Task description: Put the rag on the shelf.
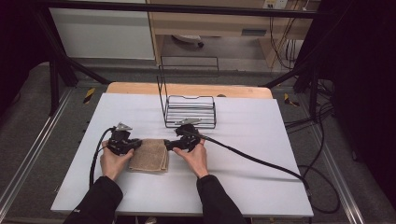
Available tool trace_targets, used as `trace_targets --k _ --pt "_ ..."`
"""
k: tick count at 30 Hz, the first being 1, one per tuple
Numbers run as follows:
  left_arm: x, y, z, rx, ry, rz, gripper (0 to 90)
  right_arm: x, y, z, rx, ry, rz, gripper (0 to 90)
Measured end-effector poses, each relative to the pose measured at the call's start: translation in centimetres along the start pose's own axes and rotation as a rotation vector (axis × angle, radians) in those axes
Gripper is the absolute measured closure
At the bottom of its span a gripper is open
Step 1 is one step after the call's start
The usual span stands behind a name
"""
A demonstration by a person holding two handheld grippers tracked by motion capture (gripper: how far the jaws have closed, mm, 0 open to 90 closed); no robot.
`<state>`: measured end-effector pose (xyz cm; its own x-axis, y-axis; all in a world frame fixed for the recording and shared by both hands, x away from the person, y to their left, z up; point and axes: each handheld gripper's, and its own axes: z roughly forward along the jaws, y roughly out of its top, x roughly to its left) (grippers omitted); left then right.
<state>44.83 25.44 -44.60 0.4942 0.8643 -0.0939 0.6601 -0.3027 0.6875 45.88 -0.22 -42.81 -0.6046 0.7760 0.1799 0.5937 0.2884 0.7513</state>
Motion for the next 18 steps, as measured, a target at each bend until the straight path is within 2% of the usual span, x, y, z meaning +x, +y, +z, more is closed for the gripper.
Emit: trace_targets --k 6,12,18 --pt "0.0 0.0 0.0 0.001 -0.003 0.007 80.3 0.7 0.3 1.4 0.011 0.000 -0.009 26.8" --pt "0.0 0.0 0.0 0.001 -0.001 0.015 80.4 1.0 0.0 2.5 0.037 -0.002 -0.017 39.4" --pt "-0.1 0.0 0.0 0.003 0.001 0.019 80.2 1.0 -0.4 2.9 0.057 0.018 -0.013 53.6"
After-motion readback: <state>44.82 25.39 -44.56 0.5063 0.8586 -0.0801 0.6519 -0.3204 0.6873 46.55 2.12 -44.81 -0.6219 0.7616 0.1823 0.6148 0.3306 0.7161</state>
